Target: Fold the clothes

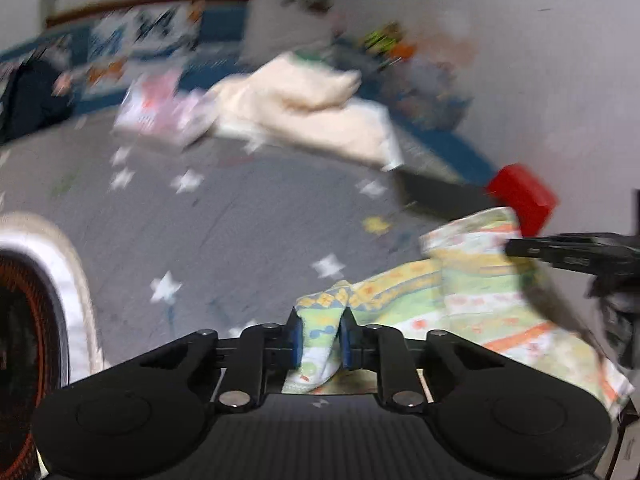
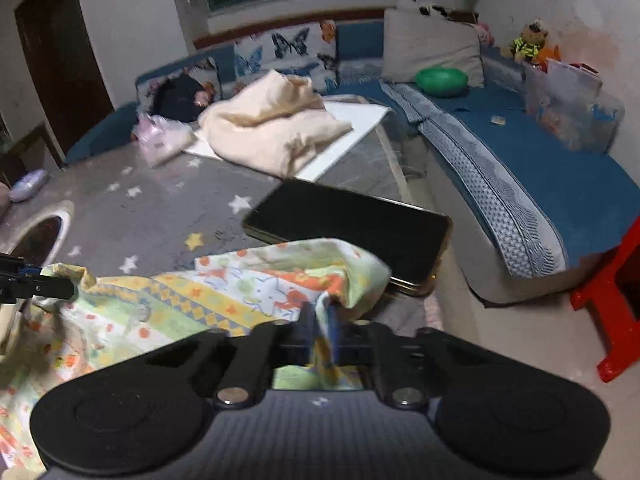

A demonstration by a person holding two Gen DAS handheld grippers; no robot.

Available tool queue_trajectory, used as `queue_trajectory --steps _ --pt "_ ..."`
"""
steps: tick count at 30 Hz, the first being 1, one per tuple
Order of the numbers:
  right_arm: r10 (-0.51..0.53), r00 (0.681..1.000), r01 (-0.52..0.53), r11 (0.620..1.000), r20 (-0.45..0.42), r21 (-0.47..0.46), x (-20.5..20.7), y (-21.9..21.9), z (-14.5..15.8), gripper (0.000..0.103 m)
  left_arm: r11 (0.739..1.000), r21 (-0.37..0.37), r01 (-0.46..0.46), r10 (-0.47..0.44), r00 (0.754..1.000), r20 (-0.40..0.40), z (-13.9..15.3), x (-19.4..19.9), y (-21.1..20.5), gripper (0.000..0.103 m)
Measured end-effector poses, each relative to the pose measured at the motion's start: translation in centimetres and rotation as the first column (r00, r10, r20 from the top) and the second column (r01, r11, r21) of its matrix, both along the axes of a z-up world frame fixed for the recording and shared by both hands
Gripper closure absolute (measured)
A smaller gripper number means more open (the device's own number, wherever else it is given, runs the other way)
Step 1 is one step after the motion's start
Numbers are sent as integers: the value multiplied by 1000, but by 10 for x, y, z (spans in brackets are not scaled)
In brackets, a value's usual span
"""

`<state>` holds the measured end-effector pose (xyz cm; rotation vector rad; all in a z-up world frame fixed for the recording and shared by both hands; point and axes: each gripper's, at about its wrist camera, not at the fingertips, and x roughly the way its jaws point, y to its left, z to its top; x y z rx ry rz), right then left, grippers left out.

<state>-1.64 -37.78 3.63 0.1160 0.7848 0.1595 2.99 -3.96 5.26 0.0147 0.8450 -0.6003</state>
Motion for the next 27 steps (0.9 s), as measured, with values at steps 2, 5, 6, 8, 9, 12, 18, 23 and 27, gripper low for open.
queue_trajectory --steps 2,5,6,8,9,12,18,23,27 --pt "44 998 -45 999 44 9 -15 3 10 99 996 -6 93 -92 994 63 10 -22 -2 86" --pt "152 984 -152 988 90 -14 -46 12 25 100 961 46 272 -276 951 137 13 -64 -11 86" --pt "195 977 -192 981 90 -37 -58 17 27 100 940 75 334 -341 927 155 12 -78 -13 86" --pt "303 951 -296 950 68 -95 -86 28 29 100 882 145 448 -467 870 157 4 -106 -18 86" --pt "356 934 -349 929 38 -122 -100 33 26 100 856 164 489 -512 847 143 -1 -115 -19 84" --pt "422 903 -429 881 -76 -201 -125 44 9 100 812 179 556 -579 808 115 -6 -132 -16 79" --pt "389 916 -401 889 -100 -219 -137 36 7 98 856 84 511 -517 839 169 27 -131 2 49" --pt "359 933 -359 914 -40 -189 -132 22 24 81 933 45 358 -360 922 142 29 -112 12 33" --pt "317 948 -309 939 33 -154 -122 14 38 54 949 63 309 -309 951 -13 4 -94 1 35"
